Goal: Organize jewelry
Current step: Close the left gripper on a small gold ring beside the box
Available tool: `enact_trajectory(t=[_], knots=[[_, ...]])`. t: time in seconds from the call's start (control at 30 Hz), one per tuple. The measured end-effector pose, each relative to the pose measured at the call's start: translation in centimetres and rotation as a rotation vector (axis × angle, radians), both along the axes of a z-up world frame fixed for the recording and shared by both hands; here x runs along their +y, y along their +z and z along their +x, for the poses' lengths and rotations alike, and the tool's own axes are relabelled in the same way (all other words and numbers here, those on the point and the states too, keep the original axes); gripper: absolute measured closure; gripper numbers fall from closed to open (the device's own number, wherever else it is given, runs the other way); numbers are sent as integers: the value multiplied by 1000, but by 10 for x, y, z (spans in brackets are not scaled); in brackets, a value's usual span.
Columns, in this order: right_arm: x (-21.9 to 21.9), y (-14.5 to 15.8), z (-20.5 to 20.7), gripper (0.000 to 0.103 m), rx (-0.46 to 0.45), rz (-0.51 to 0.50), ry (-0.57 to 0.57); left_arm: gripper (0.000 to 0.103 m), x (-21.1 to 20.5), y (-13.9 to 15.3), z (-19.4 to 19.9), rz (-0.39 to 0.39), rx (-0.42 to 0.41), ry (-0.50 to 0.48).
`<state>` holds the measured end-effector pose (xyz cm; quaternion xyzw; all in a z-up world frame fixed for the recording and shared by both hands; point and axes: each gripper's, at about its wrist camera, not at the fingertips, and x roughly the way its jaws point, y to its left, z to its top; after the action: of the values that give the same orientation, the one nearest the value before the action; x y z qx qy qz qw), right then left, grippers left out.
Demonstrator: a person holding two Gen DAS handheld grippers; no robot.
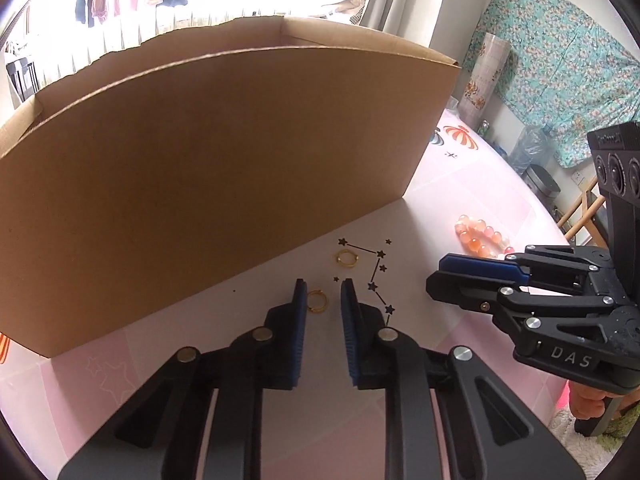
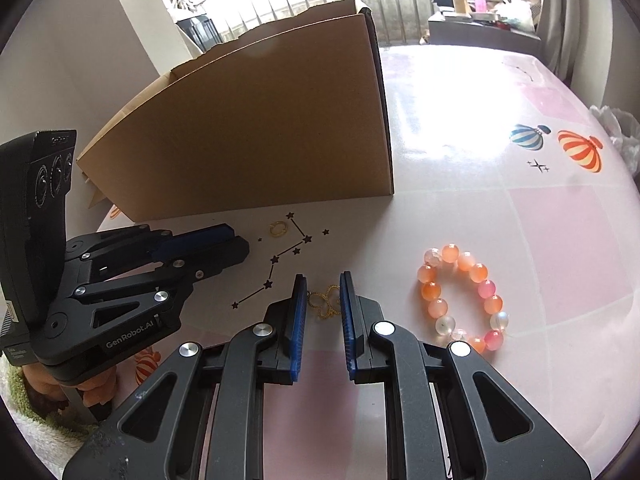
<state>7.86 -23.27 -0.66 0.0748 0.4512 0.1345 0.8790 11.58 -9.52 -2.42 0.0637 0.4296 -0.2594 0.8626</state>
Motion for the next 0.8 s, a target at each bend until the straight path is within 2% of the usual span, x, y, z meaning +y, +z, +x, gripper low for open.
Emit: enact_trajectory(t=[0.07, 0.27, 0.33, 0.4, 0.53, 0.63, 0.7, 0.77, 0.8], knots=[[-2, -2, -1, 88, -1, 2, 1, 94, -1, 1, 0, 7, -1, 0], [-11, -7, -3, 88, 1, 24, -6, 94, 1, 1, 1, 7, 1, 5], [-15, -8, -4, 101, 0, 36, -9, 95, 3, 1, 1, -1, 1, 6], [-20, -8, -5, 101, 5, 50, -14, 101, 2, 0, 1, -3, 3, 6], [-28, -7, -7, 101, 17, 55, -22, 101, 7, 0, -3, -4, 7, 13], [-31, -3, -12, 96, 8, 67, -14, 101, 12, 2, -5, -8, 11, 18], [-31, 0, -14, 78, -2, 62, -3, 101, 16, 3, -7, -8, 10, 20], [-28, 3, -15, 71, -7, 40, 9, 101, 17, 3, -11, -7, 9, 27], [-26, 2, -15, 71, -7, 27, 17, 101, 19, 3, -12, -9, 11, 29]])
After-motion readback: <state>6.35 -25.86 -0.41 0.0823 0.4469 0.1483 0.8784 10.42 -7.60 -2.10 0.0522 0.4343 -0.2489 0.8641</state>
